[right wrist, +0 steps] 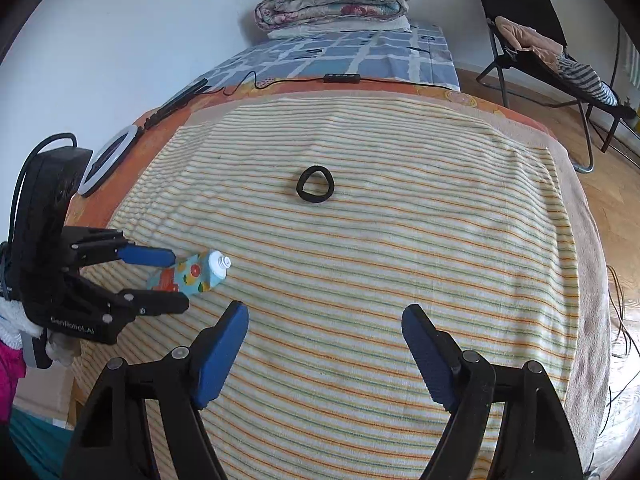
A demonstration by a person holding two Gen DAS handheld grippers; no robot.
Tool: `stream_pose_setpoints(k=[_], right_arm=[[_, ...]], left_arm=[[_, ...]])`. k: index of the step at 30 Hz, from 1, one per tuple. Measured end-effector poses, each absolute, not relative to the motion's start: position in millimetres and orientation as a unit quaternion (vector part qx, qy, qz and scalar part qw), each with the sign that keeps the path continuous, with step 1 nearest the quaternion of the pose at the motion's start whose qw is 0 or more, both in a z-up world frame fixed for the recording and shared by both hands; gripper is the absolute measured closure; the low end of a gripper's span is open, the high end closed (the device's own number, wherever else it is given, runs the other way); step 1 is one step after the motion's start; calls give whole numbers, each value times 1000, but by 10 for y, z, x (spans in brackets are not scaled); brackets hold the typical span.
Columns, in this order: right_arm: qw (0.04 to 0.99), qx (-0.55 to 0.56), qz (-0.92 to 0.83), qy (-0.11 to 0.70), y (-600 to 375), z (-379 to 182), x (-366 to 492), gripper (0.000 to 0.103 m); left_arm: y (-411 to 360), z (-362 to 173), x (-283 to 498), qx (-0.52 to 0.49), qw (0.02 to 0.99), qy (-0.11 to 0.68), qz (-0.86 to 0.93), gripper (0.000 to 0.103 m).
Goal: Collect trash
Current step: 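Grasp the blue fruit-print tube with the left tool while the right tool grasps the black hair tie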
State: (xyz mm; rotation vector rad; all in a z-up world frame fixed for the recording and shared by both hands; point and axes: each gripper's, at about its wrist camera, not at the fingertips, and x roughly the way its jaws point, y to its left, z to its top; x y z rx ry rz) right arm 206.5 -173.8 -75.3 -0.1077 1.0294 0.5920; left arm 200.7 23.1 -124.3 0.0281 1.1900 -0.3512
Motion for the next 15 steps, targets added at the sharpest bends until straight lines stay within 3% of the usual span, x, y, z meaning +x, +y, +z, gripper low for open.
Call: stream_pose_setpoints(k=[4,9,15], right_arm=[[836,-43,276,472,-1598,-774,2324,26],[835,-59,274,473,-1377,-914,2545,34],[834,-58,269,478,-1222,-1076,2709,36]], left_arm=[[136,-1261,1958,52,825,544,-145,37],[156,-1270,1874,70,838,523,-135,60],[253,-1235,1853,59,845,516,-125,66]])
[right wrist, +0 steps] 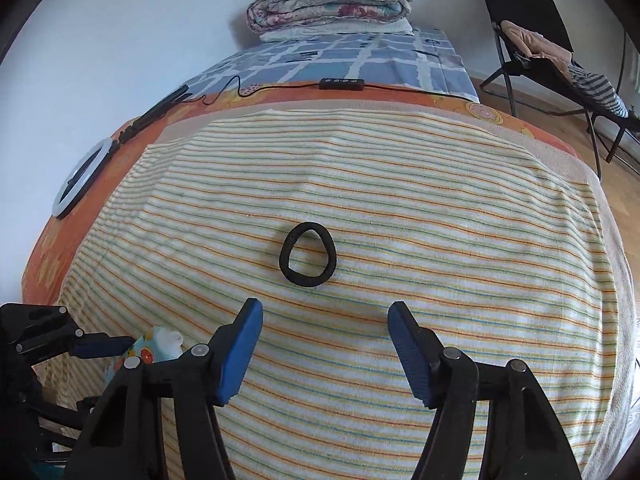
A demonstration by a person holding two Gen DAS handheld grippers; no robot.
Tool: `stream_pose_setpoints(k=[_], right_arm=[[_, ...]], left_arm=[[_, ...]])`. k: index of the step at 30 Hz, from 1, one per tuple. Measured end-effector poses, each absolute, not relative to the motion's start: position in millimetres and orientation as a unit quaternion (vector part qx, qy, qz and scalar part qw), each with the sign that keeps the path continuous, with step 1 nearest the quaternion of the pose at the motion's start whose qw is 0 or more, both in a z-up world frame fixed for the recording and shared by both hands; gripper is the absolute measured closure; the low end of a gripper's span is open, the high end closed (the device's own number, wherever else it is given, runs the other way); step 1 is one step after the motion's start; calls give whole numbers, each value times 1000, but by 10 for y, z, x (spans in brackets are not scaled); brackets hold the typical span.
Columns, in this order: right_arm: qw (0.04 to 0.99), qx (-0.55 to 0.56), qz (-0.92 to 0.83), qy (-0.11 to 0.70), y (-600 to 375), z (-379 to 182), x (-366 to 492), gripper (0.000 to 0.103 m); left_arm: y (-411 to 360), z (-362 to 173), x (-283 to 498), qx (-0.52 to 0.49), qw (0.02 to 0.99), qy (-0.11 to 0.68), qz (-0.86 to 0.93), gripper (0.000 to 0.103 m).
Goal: Collect trash
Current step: 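Grasp the blue fruit-print tube with the left tool while the right tool grasps the black hair tie, then carry the tube and hair tie over the blue basket and release both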
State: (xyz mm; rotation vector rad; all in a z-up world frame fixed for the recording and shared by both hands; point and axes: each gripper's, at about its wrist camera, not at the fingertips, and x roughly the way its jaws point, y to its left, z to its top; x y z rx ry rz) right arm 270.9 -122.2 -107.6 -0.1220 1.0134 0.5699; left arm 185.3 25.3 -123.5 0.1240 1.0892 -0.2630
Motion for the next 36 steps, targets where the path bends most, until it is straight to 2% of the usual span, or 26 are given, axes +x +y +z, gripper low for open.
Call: stream_pose_setpoints(k=[7,10,12,13,15,36], right_arm=[[840,-83,264,468,-958,-1121,2859,41],[844,-92,251,465,-904,-1137,2918,55],[844,-93,250,464,-897,-1135,2941,73],[844,-93,252,464,-897,-1128,2946,76],[842,-85,258,466,-931,-1107,2948,90],[848,-76,281,443,-1295,-539,2208,91]], left_arm=[[254,-1206,1841,50,849,512,-117,67],[268,-1201,1836,46,850,512,-114,67],[276,-1193,1836,43,851,511,-111,67],[279,-1184,1828,40,851,511,-112,67],[280,-1158,1815,38,853,510,-110,67],[140,-644,1237,25,870,483,-97,67]])
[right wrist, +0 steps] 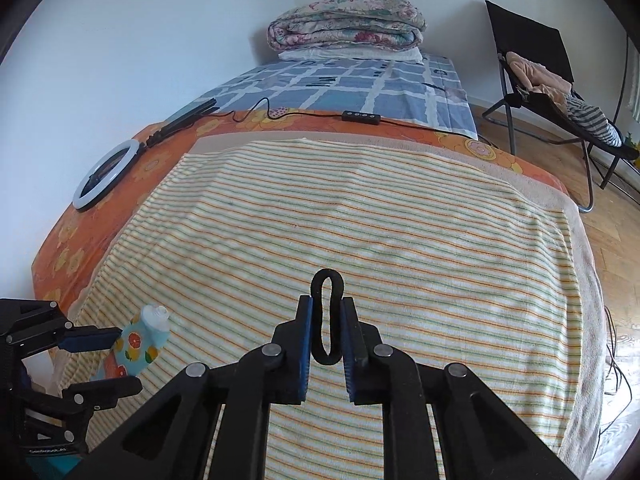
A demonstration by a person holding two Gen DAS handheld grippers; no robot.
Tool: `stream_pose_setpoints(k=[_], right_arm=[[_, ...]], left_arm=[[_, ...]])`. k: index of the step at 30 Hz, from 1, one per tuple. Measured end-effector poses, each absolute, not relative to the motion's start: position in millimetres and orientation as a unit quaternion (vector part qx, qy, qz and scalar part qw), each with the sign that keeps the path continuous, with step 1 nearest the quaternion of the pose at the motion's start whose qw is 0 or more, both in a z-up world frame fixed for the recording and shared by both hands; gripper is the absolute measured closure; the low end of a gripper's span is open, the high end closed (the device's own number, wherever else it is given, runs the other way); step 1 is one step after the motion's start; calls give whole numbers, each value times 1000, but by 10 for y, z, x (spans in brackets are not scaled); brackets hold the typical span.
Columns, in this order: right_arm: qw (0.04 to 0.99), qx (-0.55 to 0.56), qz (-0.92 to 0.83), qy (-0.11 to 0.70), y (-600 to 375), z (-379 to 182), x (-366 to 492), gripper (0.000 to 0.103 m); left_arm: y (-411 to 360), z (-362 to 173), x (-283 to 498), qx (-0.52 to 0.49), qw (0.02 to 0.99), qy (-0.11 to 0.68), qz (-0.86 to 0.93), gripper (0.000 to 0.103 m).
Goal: Collect trash
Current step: 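Carry the tube and hair tie over the blue basket and release both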
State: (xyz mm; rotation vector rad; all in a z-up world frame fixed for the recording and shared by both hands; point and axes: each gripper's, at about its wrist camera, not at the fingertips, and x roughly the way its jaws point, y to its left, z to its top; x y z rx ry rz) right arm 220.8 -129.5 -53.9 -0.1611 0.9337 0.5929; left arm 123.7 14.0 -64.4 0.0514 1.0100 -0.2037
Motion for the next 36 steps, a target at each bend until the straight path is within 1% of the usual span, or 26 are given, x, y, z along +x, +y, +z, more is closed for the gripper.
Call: stream_pose_setpoints(k=[7,15,21,28,34,36], right_arm=[[842,-63,288,452,-1504,-444,1729,91],[834,-55,299,461,-1729,-344,1126,91],[836,-65,306,450,-1844,-231,672,91],[834,-73,319,444,-1946,-184,224,91],[825,-68,323,459,-2069,-285,-109,91],[822,-69,322,464,-2113,-333,-216,89]], left_arm=[[21,-476,854,18,874,474,-104,67],[-186,-401,337,19,873,472,-119,67],[-347,-368,-21,19,874,469,-126,67],[-527,-471,-377,15,869,476,-132,67],[-645,-608,-588,8,862,487,-138,67],[-682,-661,-655,6,859,491,-141,67]])
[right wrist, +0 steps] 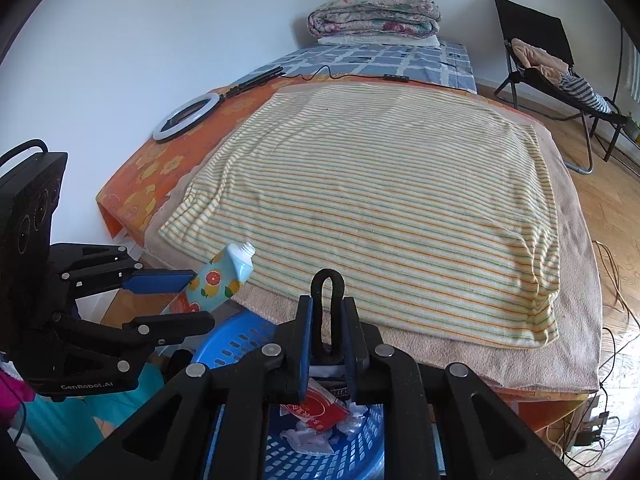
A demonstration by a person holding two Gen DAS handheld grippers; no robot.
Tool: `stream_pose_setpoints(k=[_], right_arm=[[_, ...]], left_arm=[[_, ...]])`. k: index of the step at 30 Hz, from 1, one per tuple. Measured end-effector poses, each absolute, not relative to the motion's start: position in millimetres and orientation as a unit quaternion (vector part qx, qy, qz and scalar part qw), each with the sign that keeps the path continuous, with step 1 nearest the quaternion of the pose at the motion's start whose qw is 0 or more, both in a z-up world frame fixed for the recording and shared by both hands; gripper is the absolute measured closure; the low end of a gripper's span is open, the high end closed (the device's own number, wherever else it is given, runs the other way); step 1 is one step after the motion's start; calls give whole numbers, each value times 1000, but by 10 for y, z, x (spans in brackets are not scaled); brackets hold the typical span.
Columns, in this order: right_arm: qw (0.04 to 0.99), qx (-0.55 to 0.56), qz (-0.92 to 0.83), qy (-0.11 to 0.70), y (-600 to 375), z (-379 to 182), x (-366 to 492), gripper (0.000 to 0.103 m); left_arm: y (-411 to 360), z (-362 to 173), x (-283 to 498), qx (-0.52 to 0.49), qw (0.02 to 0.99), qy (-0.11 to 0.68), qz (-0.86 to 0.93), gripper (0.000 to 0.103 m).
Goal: Collect trash
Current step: 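Carry the tube and hair tie over the blue basket and release both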
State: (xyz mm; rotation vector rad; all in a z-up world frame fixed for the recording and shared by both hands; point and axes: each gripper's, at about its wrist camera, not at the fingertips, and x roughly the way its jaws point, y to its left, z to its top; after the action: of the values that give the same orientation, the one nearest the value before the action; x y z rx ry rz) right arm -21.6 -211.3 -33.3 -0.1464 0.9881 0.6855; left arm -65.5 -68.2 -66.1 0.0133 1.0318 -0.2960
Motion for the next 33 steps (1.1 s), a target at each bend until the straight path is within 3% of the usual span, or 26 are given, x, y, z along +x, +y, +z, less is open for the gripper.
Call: stream_pose_setpoints(k=[22,33], right_arm=[[798,-67,310,512,-2259,-836,-813,87],[792,-69,306,524,-2258,-979,-862,75]], left_arm=[[-830,-1250,-1025,19,824,547,-150,67],[-821,-1349,-967,21,818,558,-139,67]])
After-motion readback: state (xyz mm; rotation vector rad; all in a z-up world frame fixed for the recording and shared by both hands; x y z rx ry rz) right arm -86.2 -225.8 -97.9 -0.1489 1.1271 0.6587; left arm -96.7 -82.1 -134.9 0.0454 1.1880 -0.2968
